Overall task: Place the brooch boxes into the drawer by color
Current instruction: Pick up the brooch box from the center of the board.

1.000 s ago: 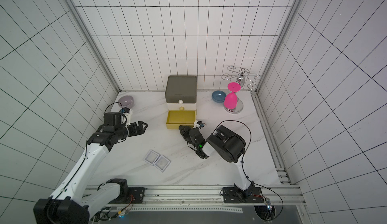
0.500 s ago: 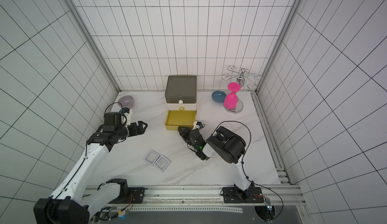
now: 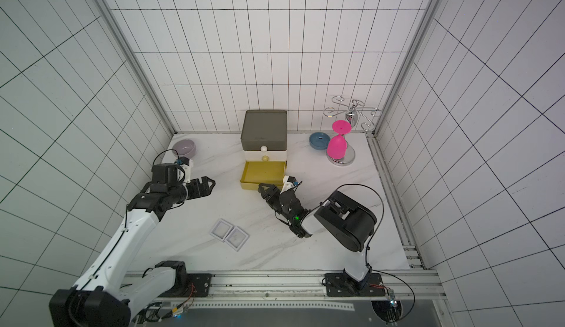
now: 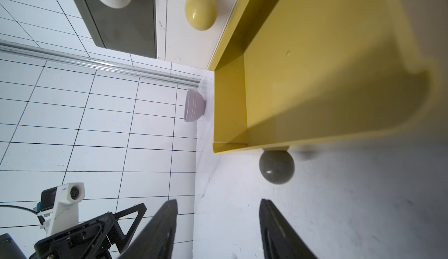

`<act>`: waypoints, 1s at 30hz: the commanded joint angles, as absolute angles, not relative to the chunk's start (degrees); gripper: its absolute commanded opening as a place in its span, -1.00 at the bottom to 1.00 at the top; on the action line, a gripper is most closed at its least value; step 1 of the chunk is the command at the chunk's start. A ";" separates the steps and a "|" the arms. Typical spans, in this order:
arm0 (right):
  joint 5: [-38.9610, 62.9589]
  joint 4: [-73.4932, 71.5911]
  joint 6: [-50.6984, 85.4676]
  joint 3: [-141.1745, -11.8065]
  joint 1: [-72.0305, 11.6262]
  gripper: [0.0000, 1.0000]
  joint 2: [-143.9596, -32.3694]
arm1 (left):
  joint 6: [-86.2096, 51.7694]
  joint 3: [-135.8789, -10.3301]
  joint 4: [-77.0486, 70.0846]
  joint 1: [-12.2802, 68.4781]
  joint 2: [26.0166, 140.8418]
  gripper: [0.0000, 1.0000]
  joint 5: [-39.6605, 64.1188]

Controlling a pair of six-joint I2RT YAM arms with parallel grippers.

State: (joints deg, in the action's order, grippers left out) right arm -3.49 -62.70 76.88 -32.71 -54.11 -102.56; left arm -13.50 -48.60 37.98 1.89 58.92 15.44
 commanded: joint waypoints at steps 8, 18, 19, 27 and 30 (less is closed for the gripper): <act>1.25 -4.52 57.57 -44.15 -55.15 0.17 -79.53 | -13.08 -48.52 37.39 2.11 59.24 0.90 14.69; 15.21 33.00 24.04 -63.11 -58.84 0.13 -88.80 | -15.56 -49.11 38.88 -0.27 60.57 0.90 9.24; 15.21 34.54 21.36 -64.76 -59.88 0.12 -90.84 | -15.46 -49.35 39.24 -0.60 61.09 0.90 8.91; 16.73 35.42 18.42 -77.48 -66.74 -0.03 -104.22 | -15.91 -50.58 39.89 -5.80 62.81 0.90 10.59; 16.68 38.41 16.72 -83.14 -68.66 -0.04 -109.64 | -15.90 -50.24 40.10 -5.80 62.25 0.90 10.11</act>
